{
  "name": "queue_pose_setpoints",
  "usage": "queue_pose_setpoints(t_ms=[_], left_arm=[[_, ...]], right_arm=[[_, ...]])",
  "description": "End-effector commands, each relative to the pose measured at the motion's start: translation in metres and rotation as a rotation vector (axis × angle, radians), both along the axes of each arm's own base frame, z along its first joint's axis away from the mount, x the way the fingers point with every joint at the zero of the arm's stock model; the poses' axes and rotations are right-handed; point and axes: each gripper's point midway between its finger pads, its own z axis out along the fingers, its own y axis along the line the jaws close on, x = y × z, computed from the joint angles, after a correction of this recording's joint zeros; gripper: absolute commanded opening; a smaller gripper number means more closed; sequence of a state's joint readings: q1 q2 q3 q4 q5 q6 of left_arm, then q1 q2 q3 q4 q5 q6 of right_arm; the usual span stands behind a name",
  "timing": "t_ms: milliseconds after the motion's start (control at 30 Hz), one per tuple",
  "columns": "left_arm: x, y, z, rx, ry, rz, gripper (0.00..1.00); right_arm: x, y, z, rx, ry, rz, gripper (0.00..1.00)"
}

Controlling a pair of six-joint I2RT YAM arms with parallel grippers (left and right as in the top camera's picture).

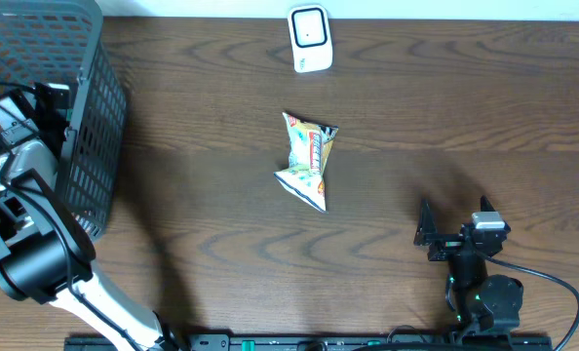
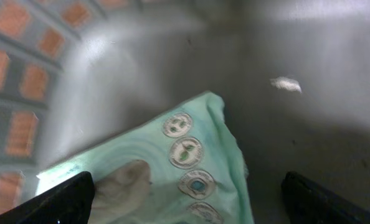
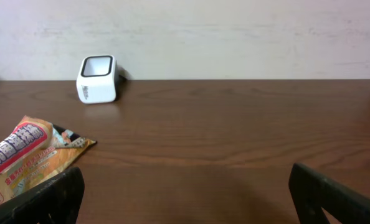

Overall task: Scan the item barcode
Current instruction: 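Reach the left gripper into the basket and grasp the green packet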

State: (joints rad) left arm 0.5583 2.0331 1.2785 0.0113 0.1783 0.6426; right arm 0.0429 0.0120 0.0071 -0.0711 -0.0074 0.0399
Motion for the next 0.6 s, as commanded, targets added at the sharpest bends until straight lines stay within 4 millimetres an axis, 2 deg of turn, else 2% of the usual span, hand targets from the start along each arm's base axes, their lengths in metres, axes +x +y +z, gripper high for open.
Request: queue_pose_setpoints(t_ms=[0, 67, 100, 267, 300, 367, 400, 567], left_arm=[[0.001, 0.004, -0.013, 0.031, 0.019, -0.022, 0.94], [0.002, 0.004, -0.017, 0.031, 0.019, -0.022, 0.93], [0.002, 0.004, -0.02, 0.033, 0.021, -0.025, 0.88], [-0.004, 0.004, -0.037, 0.019, 0.063, -0.03, 0.55], [-0.006, 0.004, -0.04, 0.014, 0.072, -0.029, 0.48], [-0.011, 0.003, -0.044, 0.0, 0.093, -0.025, 0.19], [-0.013, 0.003, -0.046, -0.007, 0.101, -0.021, 0.07], [-0.022, 0.017, -0.04, -0.031, 0.096, 0.129, 0.07]], right_arm=[[0.0, 0.003, -0.001, -0.011, 0.001, 0.015, 0.99], [0.0, 0.003, -0.001, -0.011, 0.001, 0.014, 0.99], [0.0, 0.003, -0.001, -0.011, 0.001, 0.014, 0.99], [0.0, 0.003, -0.001, -0.011, 0.001, 0.014, 0.99], [0.0, 0.003, -0.001, -0.011, 0.001, 0.014, 0.99], [0.0, 0.003, -0.001, -0.011, 0.001, 0.014, 0.99], [0.0, 0.003, -0.001, -0.011, 0.001, 0.014, 0.99], [0.0, 0.003, -0.001, -0.011, 0.001, 0.014, 0.99]])
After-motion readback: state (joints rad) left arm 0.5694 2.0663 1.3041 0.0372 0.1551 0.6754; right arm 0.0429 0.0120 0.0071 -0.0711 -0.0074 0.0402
